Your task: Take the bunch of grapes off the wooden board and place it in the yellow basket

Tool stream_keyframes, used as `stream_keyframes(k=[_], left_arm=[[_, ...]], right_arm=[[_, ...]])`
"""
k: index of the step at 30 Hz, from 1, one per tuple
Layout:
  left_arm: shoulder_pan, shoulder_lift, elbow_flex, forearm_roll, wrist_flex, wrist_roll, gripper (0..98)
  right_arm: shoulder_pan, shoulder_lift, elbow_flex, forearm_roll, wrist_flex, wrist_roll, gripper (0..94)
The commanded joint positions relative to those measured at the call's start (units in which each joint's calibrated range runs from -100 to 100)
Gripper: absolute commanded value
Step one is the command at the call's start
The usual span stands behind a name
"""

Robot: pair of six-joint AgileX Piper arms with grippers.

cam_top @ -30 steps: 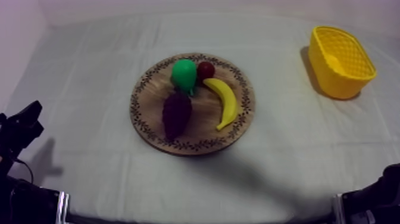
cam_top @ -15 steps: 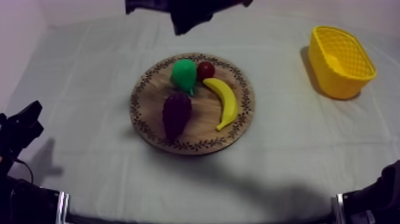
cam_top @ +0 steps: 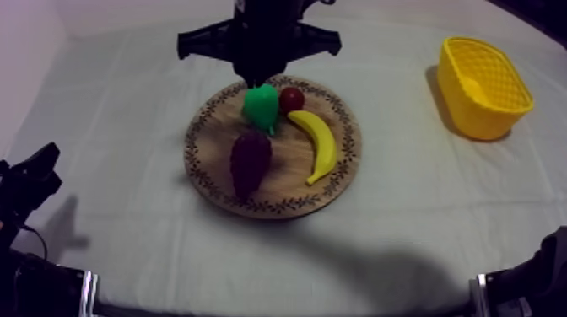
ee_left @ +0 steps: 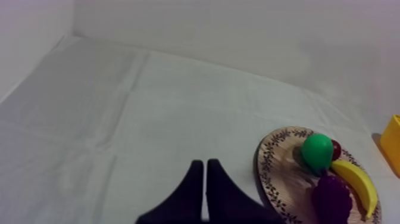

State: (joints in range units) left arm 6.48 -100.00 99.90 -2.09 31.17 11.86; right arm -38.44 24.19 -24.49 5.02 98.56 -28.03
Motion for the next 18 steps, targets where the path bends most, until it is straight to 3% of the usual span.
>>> stream_keyframes(k=[1, 4, 11, 14, 18], left_arm=[[0.0, 0.0, 0.0, -0.04, 0.0, 0.0, 0.1], [0.0, 0.0, 0.0, -0.04, 0.0, 0.0, 0.1], [0.0, 0.0, 0.0, -0.04, 0.0, 0.0, 0.1], [0.0, 0.0, 0.0, -0.04, 0.0, 0.0, 0.1], [0.0, 0.0, 0.0, -0.04, 0.0, 0.0, 0.1]], right_arm=[[0.1, 0.1, -0.1, -0.3, 0.1, 0.0, 4.1], [0.3, 0.2, -0.5, -0.7, 0.2, 0.3, 14.2], [0.6, 0.6, -0.4, -1.9, 0.2, 0.6, 54.2], [0.7, 1.0, -0.5, -3.0, 0.2, 1.6, 65.2], [1.2, 1.7, -0.2, -4.3, 0.1, 2.4, 73.2]])
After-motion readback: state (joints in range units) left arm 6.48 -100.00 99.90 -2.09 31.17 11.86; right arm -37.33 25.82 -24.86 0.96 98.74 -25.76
